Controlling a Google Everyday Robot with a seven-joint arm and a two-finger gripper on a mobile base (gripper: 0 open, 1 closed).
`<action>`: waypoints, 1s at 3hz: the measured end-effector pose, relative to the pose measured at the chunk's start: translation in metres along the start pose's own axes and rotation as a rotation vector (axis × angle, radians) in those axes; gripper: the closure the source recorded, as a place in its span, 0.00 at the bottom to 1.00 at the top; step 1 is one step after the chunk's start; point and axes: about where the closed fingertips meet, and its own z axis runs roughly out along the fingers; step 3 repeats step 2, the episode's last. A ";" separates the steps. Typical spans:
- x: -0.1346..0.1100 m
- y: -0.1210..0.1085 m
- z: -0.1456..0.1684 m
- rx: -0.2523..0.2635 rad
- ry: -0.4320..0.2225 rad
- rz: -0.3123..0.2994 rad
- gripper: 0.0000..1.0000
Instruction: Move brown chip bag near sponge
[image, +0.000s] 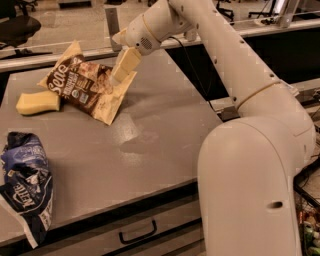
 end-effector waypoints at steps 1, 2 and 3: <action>0.016 -0.011 -0.044 0.095 0.004 0.032 0.00; 0.020 -0.012 -0.048 0.102 0.005 0.036 0.00; 0.020 -0.012 -0.048 0.102 0.005 0.036 0.00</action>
Offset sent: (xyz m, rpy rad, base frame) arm 0.0105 -0.0402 0.0138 0.0134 -0.0283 -0.0855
